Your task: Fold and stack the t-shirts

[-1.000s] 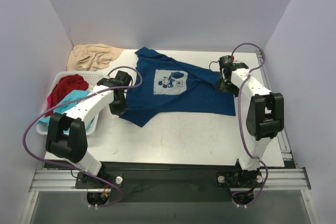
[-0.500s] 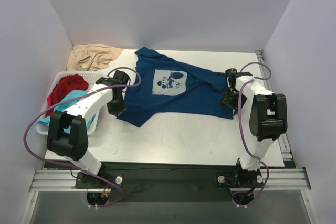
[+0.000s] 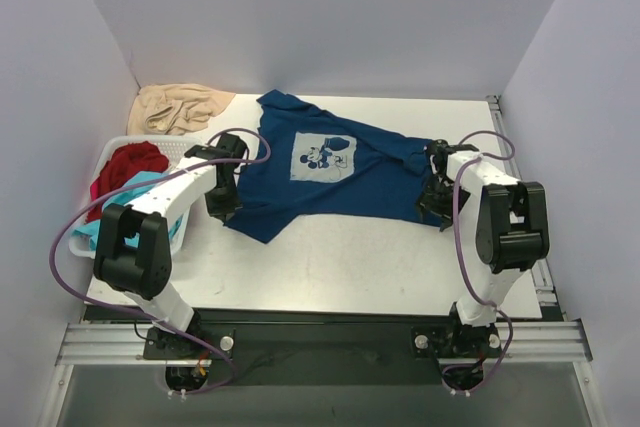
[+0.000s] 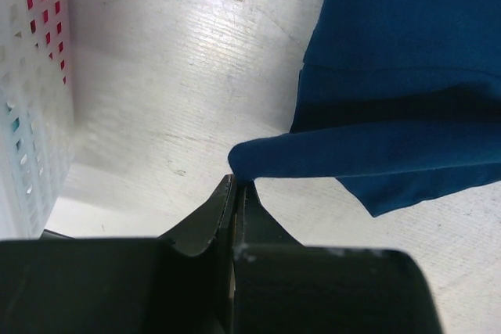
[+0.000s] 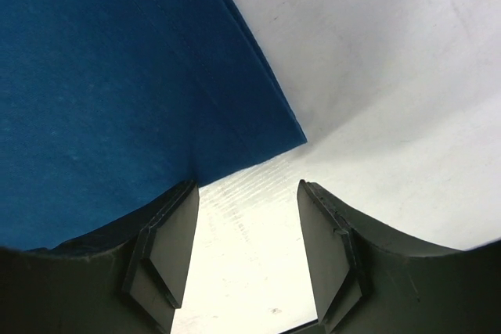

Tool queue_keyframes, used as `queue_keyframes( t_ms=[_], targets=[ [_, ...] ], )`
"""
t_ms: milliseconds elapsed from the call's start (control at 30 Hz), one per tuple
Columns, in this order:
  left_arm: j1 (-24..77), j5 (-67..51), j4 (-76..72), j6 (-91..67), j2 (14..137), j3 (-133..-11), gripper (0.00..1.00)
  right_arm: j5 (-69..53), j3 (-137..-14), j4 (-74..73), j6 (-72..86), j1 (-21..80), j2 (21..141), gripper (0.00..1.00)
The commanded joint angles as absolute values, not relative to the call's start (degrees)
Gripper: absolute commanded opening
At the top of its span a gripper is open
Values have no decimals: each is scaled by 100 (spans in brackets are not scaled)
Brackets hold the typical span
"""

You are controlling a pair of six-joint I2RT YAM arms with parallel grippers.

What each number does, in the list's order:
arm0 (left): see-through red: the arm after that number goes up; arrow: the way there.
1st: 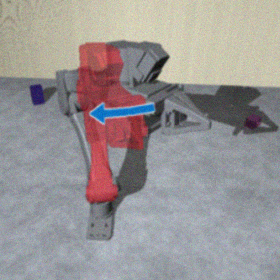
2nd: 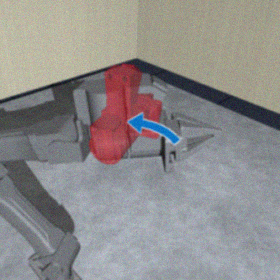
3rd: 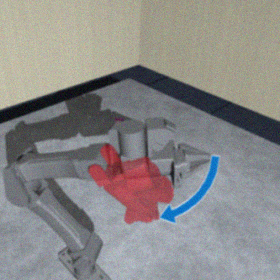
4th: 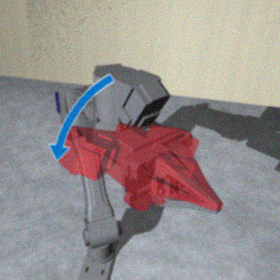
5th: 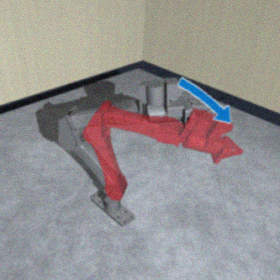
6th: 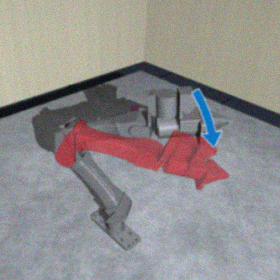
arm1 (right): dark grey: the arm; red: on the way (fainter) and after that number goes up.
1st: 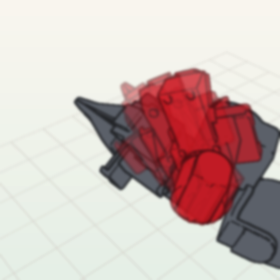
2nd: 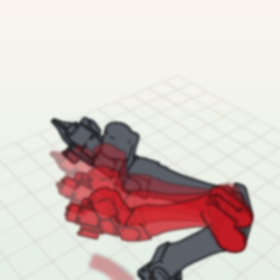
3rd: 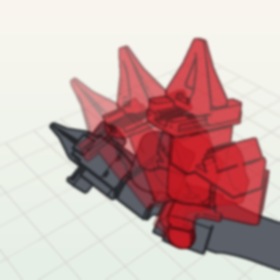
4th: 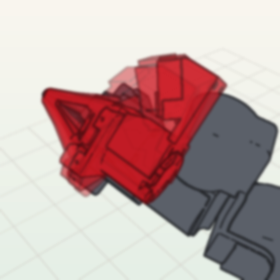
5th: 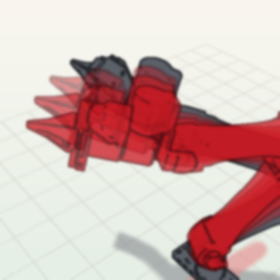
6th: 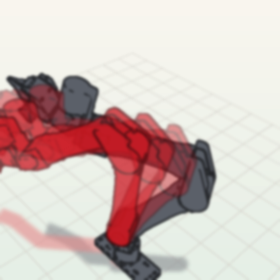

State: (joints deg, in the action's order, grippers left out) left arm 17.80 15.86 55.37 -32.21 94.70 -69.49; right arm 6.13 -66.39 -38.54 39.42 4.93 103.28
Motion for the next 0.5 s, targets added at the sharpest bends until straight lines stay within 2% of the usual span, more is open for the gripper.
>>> queue_keyframes(
  t_ms=[0,467],
  targets=[
    [1714,1547,5484,-3120,9448,-7207,0,870,-6890,-4157,3973,457,10239,54],
    [1626,1494,5555,-3120,9536,-7216,0,546,-6662,-3806,3859,27,10379,55]
  ],
)
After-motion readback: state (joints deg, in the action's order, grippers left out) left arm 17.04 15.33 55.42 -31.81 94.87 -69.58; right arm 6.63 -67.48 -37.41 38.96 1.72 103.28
